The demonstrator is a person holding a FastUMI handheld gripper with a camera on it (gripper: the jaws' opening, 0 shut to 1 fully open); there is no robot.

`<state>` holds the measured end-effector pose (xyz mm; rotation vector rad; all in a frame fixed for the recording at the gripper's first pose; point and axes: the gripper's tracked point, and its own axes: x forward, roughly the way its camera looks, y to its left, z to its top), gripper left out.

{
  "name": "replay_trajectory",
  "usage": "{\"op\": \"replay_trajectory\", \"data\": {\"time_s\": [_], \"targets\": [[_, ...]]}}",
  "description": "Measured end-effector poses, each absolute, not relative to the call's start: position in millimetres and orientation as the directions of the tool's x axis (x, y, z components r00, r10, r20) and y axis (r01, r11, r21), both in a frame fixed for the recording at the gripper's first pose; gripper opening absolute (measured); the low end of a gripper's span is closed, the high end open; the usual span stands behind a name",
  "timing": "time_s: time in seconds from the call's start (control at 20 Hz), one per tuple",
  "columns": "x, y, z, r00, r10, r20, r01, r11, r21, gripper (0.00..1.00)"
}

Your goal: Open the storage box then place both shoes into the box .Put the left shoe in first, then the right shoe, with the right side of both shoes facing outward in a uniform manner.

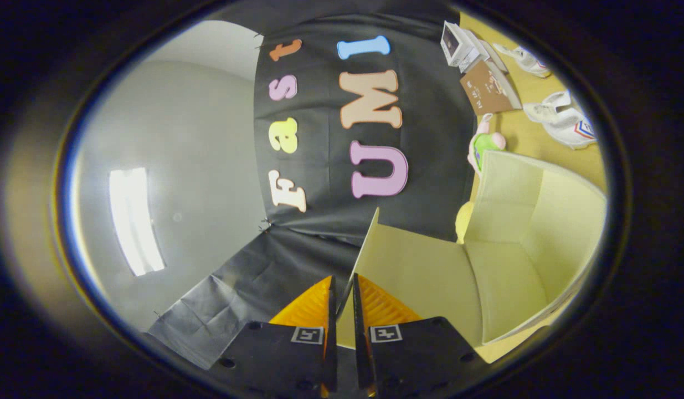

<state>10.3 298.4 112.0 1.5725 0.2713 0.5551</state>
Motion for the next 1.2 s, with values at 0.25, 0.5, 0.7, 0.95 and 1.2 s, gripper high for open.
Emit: {"op": "replay_trajectory", "data": {"time_s": [0.25,0.5,0.7,0.95,1.2], "targets": [[-9,354,93,0.794,0.587,0.159,-0.140,-0.078,0.987,0.17],[-24,398,81,0.747,0.659,0.091,-0.165,0.052,0.985,0.14],[-34,417,66,0.718,0.695,0.038,-0.203,0.156,0.967,0.19],[-27,392,53,0.752,0.655,-0.072,-0.261,0.396,0.881,0.77],[5,318,69,0.852,0.499,-0.161,-0.302,0.718,0.627,0.98]]}}
